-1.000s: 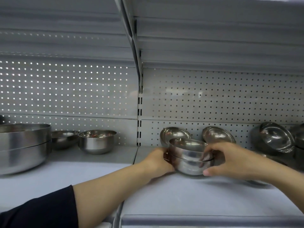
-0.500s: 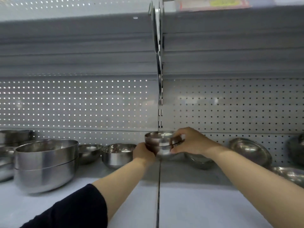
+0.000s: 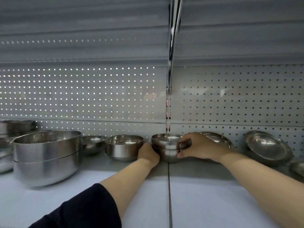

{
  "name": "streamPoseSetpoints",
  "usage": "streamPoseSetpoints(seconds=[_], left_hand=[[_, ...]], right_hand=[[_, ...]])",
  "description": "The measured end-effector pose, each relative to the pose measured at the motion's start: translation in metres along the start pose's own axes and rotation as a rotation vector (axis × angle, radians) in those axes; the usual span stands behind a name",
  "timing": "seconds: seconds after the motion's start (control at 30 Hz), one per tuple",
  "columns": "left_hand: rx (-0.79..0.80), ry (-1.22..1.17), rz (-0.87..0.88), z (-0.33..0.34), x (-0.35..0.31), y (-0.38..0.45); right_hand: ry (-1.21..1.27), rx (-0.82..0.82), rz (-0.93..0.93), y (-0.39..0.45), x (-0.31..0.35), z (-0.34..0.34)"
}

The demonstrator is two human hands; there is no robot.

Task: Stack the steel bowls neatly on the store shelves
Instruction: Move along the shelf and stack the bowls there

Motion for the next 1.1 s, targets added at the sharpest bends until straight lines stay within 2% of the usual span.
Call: streamPoseSetpoints(seconds=[0.17,0.3,0.5,0.77,0.83,1.0,1.1], left_hand=[[0.003,-0.027,-0.010,-0.003,-0.001,-0.006],[0.002,0.074,0.049,-0.003,-0.006,-0.010],[0.000,0.132,0.046,-0.007,-0.010,-0.015],[0.002,0.072,-0.010,-0.015,-0.012,-0.024],[0.024,0.164,0.007,-0.015,-0.015,-0.028],[0.009,0.609,0.082,-0.035,-0.032,-0.039],[-0.028,0.677,0.163,-0.048,-0.060,-0.052]], right_hand=[[0.006,-0.034,-0.020,0.000,0.004,-0.001],[-0.037,-0.054,-0.006,-0.001,0.003,-0.003],[-0.036,-0.071,-0.013,-0.004,0.003,0.000],[-0.007,-0.139,-0.041,-0.006,0.008,0.010],[-0.009,-0.126,-0.044,-0.005,0.009,0.011],[-0.051,-0.025,0.020,-0.006,0.008,-0.001],[-0.073,-0.026,0.049,-0.010,0.011,-0.034]])
Point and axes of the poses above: each hand's wrist, its own y-axis towards the middle knuckle, its own z-axis out of the palm, x = y × z, the point moved 6 cm from there along y, towards the middle knuckle
